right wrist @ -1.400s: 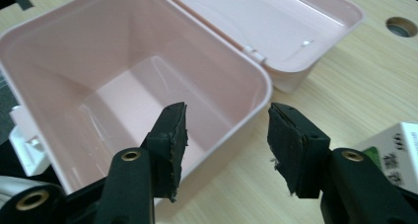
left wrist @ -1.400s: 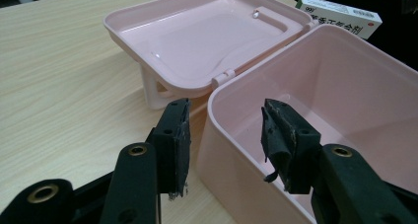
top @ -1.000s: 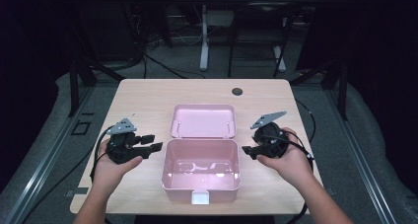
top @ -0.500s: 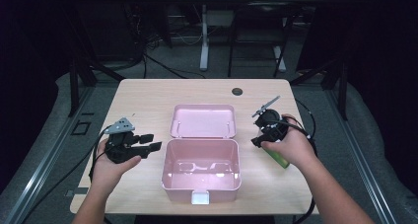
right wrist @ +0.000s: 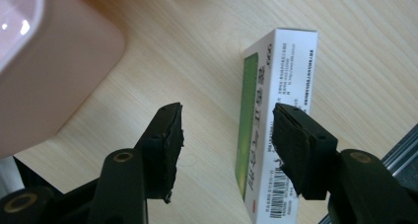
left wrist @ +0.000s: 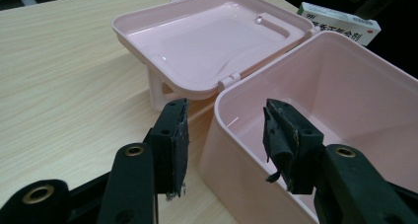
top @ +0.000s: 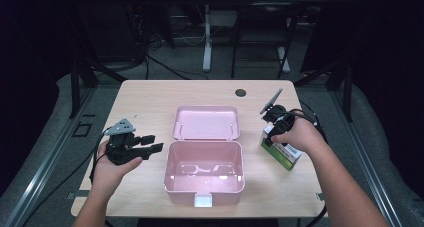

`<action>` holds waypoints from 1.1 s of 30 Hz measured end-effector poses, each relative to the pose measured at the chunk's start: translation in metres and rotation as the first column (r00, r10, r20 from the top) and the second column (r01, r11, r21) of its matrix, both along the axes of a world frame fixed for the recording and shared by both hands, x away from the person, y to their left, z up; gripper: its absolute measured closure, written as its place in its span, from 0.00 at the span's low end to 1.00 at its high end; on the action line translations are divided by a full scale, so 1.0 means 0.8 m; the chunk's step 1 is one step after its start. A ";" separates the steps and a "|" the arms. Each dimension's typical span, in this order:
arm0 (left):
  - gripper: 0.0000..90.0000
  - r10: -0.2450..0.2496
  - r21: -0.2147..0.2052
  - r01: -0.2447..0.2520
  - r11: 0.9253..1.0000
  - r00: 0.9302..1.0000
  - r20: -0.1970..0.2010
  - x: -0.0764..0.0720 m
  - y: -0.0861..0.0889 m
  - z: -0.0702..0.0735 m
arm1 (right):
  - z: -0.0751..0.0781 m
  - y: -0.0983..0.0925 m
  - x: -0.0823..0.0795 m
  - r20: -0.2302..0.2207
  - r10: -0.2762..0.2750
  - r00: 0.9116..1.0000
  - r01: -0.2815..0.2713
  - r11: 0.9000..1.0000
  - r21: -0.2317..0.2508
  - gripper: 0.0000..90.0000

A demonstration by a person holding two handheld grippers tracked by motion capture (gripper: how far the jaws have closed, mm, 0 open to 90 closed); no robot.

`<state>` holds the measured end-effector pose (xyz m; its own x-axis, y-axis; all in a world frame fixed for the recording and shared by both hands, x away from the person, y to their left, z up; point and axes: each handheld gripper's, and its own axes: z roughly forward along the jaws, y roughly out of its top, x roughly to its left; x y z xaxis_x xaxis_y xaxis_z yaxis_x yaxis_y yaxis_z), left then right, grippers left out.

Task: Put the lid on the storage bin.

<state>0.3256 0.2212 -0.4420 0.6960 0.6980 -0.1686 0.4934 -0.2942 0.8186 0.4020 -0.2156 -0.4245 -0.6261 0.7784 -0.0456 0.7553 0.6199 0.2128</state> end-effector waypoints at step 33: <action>0.58 0.024 -0.017 -0.024 1.000 1.000 -0.017 0.008 0.012 -0.005 | -0.032 -0.039 0.035 -0.087 -0.114 0.990 0.107 0.991 -0.081 0.52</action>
